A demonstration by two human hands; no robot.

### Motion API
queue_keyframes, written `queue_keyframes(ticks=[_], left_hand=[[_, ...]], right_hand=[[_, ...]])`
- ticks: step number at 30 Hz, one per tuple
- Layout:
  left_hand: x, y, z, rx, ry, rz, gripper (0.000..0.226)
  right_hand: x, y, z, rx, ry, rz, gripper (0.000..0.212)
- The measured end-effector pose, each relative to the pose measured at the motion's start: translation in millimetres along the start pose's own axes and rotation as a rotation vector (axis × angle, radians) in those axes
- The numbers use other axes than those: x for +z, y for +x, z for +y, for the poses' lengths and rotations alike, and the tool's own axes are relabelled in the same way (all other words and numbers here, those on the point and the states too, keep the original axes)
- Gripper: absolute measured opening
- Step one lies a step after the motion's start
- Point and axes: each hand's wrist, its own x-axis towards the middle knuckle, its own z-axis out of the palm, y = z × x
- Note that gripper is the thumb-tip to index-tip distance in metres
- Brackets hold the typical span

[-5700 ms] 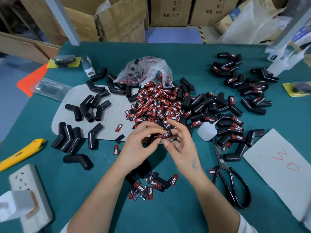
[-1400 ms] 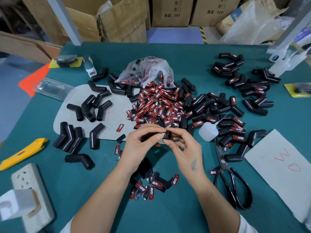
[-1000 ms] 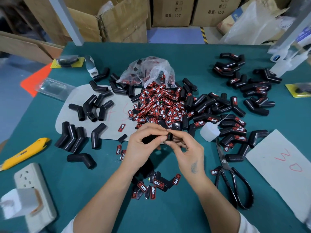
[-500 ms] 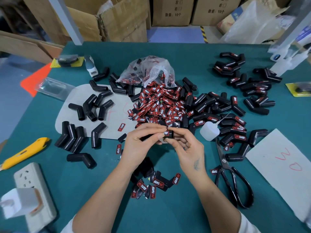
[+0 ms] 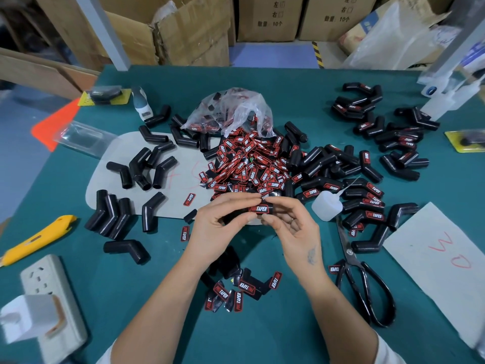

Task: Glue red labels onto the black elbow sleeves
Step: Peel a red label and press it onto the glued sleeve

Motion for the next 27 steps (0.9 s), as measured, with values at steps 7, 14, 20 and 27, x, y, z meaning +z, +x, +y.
queue_keyframes(ticks=[7,14,20,27], left_hand=[[1.2,-1.0,2.9,0.042,-0.046,0.025,0.019],[0.3,-1.7,2.8,0.034,-0.021,0.058,0.015],[-1.5,-2.1,3.7,0.041,0.002,0.001,0.034],[-2.0,-1.3,1.1,0.124,0.074,0.030,0.025]], right_hand=[[-2.7,2.2,2.1,0.019,0.043,0.007,0.027],[-2.0,1.0,1.9,-0.011,0.001,-0.002,0.034],[-3.3,1.3,0.9,-0.019,0.030,-0.015,0.038],[-0.5,1.8,0.9,0.034,0.077,0.016,0.039]])
